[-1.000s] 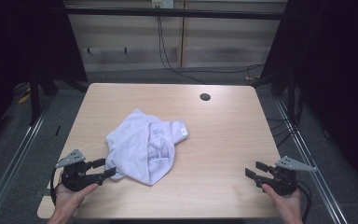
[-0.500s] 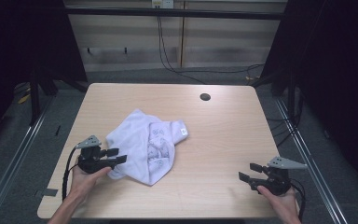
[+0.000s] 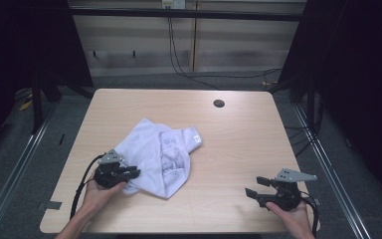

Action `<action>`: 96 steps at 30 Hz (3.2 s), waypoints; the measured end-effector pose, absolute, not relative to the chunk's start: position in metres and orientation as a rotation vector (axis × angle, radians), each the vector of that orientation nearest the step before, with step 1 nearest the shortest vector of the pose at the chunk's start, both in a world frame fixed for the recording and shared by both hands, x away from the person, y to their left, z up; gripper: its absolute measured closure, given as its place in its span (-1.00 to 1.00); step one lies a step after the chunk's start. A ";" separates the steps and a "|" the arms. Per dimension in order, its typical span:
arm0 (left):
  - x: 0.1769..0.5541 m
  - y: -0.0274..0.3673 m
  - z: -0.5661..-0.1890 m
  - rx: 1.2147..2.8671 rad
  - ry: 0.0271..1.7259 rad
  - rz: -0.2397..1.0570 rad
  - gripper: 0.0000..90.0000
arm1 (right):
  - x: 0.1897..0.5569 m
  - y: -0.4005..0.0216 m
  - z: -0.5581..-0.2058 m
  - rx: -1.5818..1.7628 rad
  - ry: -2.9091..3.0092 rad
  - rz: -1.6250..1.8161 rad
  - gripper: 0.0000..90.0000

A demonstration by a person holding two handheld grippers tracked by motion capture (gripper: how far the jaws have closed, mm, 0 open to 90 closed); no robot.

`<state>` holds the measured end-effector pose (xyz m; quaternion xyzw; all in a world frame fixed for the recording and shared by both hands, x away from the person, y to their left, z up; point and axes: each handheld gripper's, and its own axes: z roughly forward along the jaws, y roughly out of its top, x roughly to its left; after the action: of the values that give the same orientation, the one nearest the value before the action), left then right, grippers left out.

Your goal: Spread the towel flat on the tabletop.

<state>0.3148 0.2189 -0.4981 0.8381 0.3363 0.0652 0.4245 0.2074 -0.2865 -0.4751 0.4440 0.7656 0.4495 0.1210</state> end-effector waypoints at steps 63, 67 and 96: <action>0.314 0.243 -0.432 1.730 0.791 0.075 0.91 | 0.308 -0.242 -0.437 1.243 2.170 1.338 0.84; 0.316 0.240 -0.422 1.706 0.785 0.098 0.90 | 0.309 -0.244 -0.429 1.261 2.140 1.356 0.84; 0.380 0.233 -0.292 1.606 0.716 0.363 0.91 | 0.423 -0.247 -0.300 1.199 1.864 1.585 0.88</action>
<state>0.3798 0.2326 -0.2921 0.6995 0.3117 0.1580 0.6233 0.4232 -0.2470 -0.2998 0.4304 0.6693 0.5691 0.2072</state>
